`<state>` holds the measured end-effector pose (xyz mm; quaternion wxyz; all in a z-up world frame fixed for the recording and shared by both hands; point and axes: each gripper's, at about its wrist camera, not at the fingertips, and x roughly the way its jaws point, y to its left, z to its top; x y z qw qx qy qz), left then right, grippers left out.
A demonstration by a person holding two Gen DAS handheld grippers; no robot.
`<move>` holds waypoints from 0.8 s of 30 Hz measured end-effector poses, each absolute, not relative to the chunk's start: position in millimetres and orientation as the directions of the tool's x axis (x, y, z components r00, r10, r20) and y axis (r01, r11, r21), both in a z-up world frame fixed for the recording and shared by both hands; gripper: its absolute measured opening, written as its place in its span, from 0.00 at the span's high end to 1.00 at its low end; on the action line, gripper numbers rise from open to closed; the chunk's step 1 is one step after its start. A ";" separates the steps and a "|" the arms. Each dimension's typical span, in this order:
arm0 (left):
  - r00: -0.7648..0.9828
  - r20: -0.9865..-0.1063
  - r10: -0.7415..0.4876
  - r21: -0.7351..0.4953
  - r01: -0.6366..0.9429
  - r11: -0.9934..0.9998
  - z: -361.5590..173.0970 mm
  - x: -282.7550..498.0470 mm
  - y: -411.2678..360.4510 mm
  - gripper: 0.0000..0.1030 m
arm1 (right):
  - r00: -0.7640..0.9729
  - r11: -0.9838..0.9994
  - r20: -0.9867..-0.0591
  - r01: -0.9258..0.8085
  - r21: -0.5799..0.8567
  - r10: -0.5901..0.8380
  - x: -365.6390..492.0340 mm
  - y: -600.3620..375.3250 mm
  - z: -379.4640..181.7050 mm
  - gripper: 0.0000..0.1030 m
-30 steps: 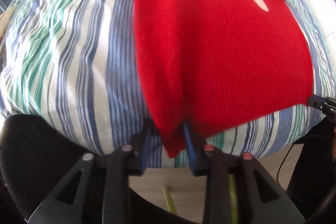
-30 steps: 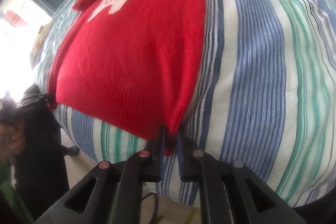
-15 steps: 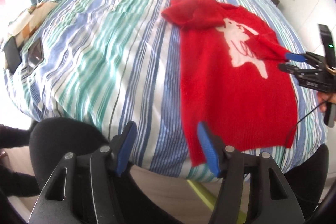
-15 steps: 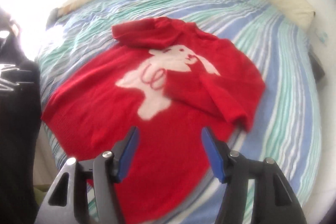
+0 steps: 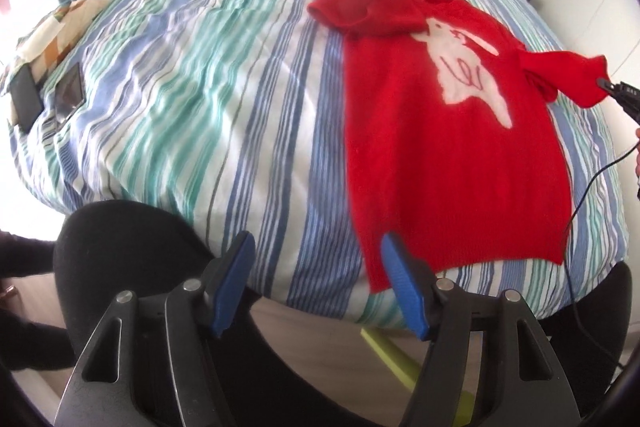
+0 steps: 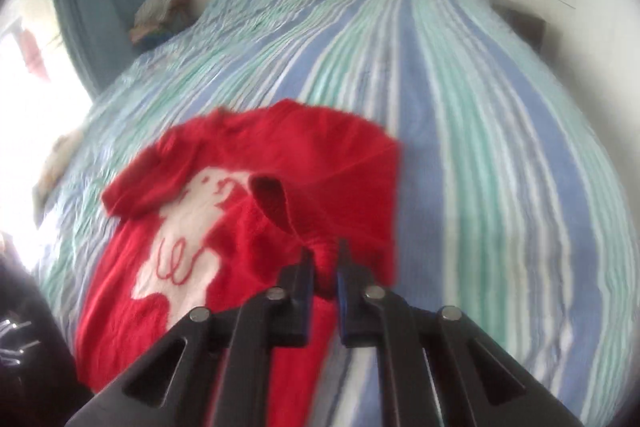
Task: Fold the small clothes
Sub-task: 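Grasp the tucked sleeve with the right gripper, pull it outward, release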
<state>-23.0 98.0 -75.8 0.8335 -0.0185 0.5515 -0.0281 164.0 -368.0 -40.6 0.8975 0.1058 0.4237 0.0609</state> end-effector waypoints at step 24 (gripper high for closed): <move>0.391 -0.915 -0.097 -0.057 0.112 0.992 -64.6 -16.5 59.3 0.34 | 0.703 0.553 -0.694 0.518 0.652 0.159 49.6 -614.0 -159.3 0.54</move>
